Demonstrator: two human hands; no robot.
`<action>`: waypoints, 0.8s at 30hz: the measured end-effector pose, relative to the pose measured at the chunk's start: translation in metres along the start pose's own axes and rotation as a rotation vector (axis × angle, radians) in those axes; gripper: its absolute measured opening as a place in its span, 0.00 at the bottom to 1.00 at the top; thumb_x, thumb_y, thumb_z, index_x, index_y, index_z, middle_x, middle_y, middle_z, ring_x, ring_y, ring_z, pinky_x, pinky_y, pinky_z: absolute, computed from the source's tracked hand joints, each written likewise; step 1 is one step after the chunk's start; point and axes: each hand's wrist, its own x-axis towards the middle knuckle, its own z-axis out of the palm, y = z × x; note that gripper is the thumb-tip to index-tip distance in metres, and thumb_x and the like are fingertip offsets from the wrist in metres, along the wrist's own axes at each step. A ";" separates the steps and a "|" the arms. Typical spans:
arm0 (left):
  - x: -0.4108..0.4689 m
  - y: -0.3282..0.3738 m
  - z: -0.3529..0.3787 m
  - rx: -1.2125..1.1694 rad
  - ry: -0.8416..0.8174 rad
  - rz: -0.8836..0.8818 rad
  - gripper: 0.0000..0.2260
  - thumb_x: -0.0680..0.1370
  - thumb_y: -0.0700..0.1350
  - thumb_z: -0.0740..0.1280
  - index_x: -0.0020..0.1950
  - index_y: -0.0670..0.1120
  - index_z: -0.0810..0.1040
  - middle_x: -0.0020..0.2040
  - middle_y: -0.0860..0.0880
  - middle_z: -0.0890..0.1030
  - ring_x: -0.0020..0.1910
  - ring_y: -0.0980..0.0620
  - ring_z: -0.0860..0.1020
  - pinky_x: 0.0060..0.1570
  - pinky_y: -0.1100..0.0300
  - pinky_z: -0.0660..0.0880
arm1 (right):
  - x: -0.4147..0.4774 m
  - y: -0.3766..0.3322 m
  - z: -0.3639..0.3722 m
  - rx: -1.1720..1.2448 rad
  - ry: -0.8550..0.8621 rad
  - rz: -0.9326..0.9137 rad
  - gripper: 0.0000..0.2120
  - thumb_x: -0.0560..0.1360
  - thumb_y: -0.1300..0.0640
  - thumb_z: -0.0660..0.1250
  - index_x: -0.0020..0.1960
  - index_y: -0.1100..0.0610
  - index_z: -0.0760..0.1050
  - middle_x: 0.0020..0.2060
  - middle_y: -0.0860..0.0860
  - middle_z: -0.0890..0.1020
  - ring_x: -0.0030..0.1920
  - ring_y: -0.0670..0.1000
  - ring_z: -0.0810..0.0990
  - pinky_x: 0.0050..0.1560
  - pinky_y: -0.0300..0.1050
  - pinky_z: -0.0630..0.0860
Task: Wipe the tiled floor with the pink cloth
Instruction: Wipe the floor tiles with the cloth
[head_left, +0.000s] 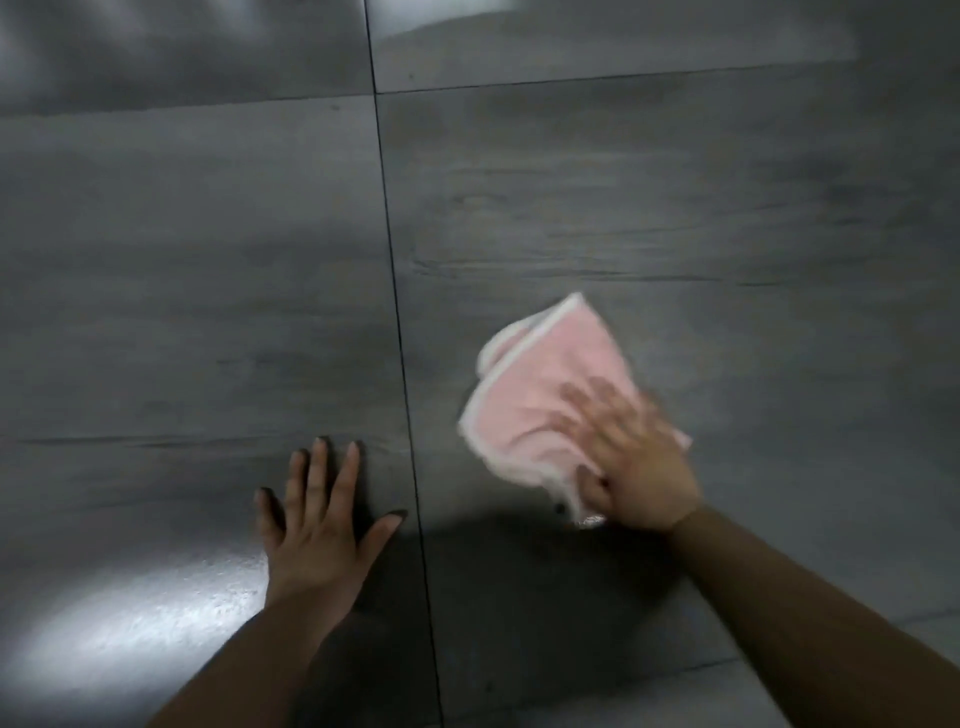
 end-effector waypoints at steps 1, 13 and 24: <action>0.000 0.001 -0.003 -0.002 -0.019 -0.012 0.47 0.52 0.78 0.26 0.66 0.54 0.33 0.68 0.57 0.34 0.68 0.59 0.33 0.57 0.65 0.17 | -0.026 0.031 -0.004 -0.016 -0.011 0.161 0.28 0.66 0.48 0.53 0.65 0.52 0.64 0.63 0.58 0.76 0.66 0.58 0.64 0.57 0.61 0.71; -0.002 0.027 -0.019 -0.039 -0.044 -0.077 0.28 0.77 0.47 0.61 0.73 0.50 0.52 0.77 0.46 0.47 0.75 0.48 0.44 0.72 0.49 0.43 | -0.060 -0.115 0.006 0.146 0.039 0.268 0.31 0.62 0.45 0.54 0.64 0.50 0.64 0.66 0.53 0.70 0.66 0.57 0.64 0.67 0.55 0.50; -0.029 0.056 0.001 0.016 -0.020 0.021 0.29 0.74 0.58 0.54 0.72 0.47 0.59 0.75 0.42 0.54 0.75 0.44 0.50 0.71 0.47 0.48 | -0.127 0.037 -0.015 0.302 -0.005 1.281 0.44 0.61 0.42 0.37 0.75 0.55 0.53 0.75 0.57 0.55 0.75 0.61 0.50 0.70 0.61 0.49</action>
